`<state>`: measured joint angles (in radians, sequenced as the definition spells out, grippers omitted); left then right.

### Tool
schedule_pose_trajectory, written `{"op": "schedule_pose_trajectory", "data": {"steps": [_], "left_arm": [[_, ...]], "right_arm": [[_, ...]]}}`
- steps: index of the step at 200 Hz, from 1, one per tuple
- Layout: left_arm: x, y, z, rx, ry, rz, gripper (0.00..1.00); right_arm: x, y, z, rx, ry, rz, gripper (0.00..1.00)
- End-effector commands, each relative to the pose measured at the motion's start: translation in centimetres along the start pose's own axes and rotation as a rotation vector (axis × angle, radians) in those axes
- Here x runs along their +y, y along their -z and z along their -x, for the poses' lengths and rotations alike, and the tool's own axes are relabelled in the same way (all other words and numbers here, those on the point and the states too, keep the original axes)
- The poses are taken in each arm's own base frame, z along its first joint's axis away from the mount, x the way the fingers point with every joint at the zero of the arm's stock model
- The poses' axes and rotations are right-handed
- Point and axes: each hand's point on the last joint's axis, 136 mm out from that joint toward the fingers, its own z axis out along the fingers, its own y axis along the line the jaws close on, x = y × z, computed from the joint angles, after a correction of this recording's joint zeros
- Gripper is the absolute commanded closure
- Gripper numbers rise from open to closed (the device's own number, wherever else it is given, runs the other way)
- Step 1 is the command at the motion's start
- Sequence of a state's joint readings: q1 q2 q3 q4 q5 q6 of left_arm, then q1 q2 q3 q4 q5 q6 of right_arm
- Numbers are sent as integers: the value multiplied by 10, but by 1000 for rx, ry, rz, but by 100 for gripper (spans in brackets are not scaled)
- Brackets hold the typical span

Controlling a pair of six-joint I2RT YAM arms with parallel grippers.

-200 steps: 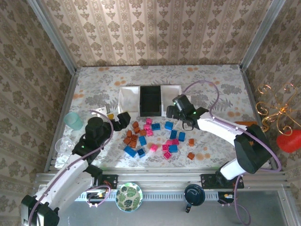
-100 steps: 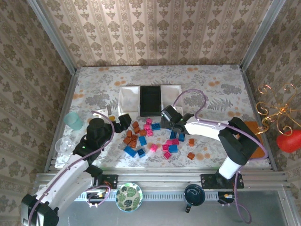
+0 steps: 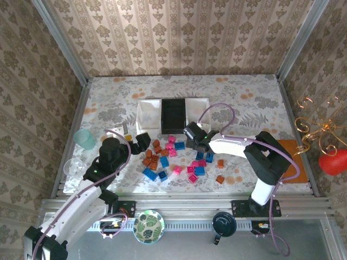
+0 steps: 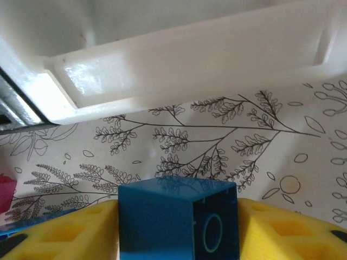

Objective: Sort the legos into containers by color
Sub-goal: Pick up the lego from the center of the table, then place the lego in the container.

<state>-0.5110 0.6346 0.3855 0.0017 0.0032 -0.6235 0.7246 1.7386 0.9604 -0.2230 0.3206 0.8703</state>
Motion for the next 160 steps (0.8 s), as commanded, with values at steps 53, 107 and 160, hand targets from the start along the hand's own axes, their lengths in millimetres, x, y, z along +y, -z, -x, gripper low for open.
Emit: {"op": "schedule_pose_trajectory", "data": {"steps": [53, 107, 160], "left_arm": [[4, 2, -10, 37, -19, 15, 0], [13, 3, -21, 62, 7, 47, 0], [23, 12, -33, 128, 15, 111, 1]], "right_arm": [[8, 58, 25, -118, 45, 165, 62], [9, 74, 92, -213, 19, 185, 63], [20, 13, 148, -163, -7, 122, 54]]}}
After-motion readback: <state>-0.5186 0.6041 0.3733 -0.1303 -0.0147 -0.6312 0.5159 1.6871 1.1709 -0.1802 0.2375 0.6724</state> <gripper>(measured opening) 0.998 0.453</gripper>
